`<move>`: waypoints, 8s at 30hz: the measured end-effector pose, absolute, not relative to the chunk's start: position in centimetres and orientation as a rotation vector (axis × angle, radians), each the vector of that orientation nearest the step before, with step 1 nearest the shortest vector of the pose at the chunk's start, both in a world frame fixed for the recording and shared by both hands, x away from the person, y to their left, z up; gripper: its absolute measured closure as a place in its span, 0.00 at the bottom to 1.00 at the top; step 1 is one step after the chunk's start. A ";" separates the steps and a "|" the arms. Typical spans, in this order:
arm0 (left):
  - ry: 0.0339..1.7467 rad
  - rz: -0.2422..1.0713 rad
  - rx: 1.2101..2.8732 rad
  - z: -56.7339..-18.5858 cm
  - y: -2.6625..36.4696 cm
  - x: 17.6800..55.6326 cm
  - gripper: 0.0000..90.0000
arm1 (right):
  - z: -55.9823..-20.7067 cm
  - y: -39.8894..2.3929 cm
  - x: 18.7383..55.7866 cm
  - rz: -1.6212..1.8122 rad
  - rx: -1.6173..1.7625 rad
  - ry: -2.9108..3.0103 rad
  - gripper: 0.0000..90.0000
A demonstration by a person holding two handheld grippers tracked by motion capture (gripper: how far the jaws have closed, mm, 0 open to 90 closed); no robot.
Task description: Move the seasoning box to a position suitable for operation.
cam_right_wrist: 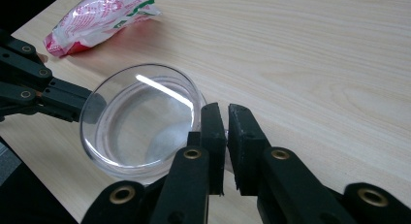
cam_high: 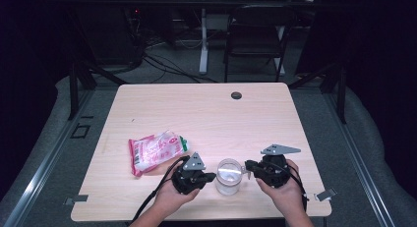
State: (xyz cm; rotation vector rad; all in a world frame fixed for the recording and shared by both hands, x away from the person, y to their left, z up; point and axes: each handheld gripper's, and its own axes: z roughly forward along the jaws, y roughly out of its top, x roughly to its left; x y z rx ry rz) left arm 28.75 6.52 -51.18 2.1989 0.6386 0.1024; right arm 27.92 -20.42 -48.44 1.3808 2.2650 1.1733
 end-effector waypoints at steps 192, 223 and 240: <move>0.760 0.321 2.077 -49.6 8.3 29.8 0.71 | -55.0 -21.8 29.1 1.225 1.284 2.246 0.83; 0.937 0.424 1.987 -49.2 13.4 29.5 0.70 | -55.1 -22.7 33.7 1.292 1.347 2.207 0.88; 1.035 0.445 1.980 -49.9 16.6 30.7 0.62 | -55.2 -24.0 35.1 1.317 1.392 2.179 0.82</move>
